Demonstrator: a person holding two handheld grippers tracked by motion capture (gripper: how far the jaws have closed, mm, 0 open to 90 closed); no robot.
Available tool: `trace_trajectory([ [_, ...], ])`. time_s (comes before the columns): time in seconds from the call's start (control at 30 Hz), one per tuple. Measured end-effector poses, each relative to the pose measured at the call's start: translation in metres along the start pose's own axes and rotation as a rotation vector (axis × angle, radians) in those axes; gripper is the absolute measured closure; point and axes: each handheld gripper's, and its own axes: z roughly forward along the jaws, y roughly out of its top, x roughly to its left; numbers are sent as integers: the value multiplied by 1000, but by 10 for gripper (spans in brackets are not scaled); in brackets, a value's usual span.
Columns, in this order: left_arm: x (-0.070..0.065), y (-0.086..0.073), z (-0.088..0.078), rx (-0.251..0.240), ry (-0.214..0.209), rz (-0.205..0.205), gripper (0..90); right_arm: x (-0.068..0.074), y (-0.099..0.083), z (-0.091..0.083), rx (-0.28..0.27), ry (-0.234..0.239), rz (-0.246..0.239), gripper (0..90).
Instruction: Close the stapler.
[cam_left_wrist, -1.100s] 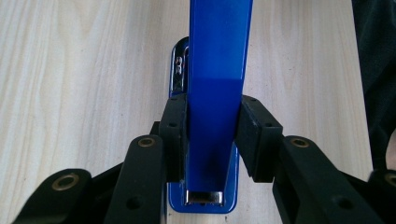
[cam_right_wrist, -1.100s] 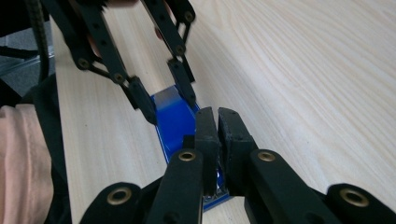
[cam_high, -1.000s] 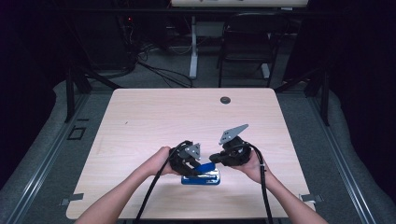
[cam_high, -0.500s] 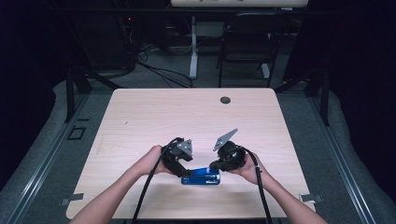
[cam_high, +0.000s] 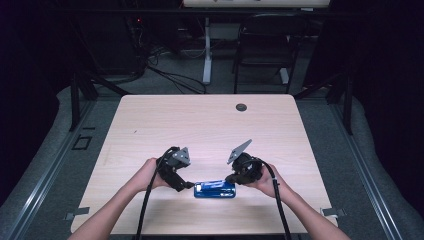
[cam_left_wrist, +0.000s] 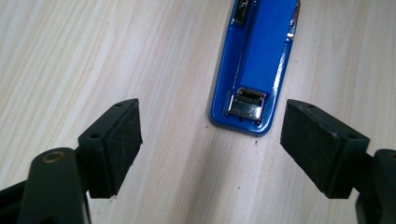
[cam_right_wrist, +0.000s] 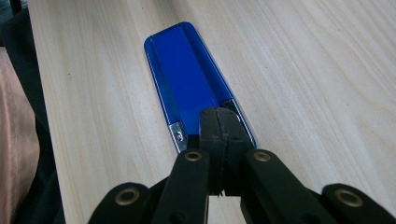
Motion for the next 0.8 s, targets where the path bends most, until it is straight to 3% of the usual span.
trace_trajectory([
  [0.2, 3, -12, -7, -18, 29, -45, 161, -2, -1, 2, 7, 7, 0, 900],
  [0.27, 4, -15, -9, -20, 36, -51, 160, -2, -2, 4, -17, 32, 3, 900],
  [0.43, 6, -21, -14, -48, 59, -75, 156, -1, -1, 3, -6, 21, 1, 892],
  [0.53, 6, -25, -19, -76, 84, -93, 150, -3, -1, -4, -59, 18, 24, 820],
  [0.8, 10, -34, -28, -119, 160, -166, 108, -8, -3, -21, -82, -90, 49, 595],
])
